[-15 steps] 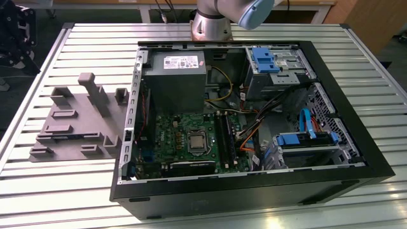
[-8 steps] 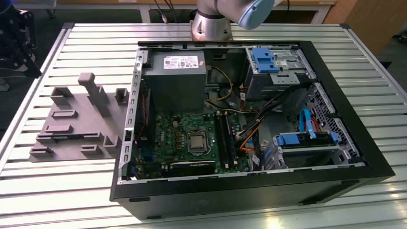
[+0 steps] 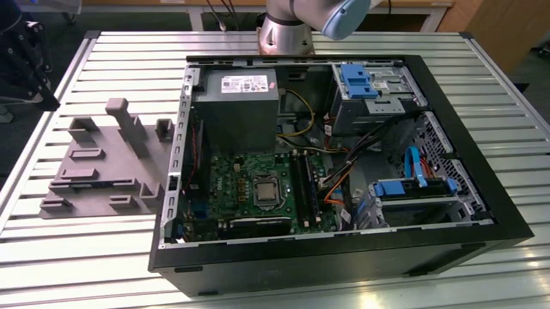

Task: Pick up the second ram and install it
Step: 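Pick up the second ram and move it above second insertion slot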

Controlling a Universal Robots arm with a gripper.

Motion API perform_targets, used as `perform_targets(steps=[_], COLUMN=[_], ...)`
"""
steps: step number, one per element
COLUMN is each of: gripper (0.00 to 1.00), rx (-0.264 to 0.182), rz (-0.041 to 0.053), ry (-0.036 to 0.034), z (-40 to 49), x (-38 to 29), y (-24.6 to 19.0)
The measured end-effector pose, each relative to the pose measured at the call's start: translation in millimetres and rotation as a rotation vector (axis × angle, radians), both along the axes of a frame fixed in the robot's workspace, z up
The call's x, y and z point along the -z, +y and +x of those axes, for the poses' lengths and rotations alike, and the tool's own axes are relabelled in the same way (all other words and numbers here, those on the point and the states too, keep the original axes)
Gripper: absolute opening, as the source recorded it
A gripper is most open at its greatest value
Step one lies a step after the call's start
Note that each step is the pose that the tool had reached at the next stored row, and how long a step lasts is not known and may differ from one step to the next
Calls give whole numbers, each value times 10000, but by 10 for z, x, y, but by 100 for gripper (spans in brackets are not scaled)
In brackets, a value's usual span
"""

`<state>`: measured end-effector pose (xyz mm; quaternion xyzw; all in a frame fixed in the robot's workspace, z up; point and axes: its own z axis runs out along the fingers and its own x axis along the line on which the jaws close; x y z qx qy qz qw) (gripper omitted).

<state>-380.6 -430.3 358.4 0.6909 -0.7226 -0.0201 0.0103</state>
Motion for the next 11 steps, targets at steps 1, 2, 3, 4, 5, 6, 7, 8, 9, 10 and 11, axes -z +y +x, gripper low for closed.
perform_targets(steps=[1,2,3,4,5,6,7,8,9,10,11], gripper=[11,11,11,11,16,16,23,29,35,35,41], rx=[-43,-72,-103,-136,-169,-196,-214,-221,-222,-222,-222], rz=[0,-2,-3,-2,-2,-1,-2,-2,-1,-2,-1], ry=[1,1,0,-3,-4,-7,-8,-10,-12,-11,-12], z=[-2,-5,-6,-7,-9,-12,-16,-21,-26,-31,-34], x=[9,13,14,16,19,29,43,58,76,94,113], y=[-4,-9,-16,-25,-30,-35,-41,-48,-53,-58,-61])
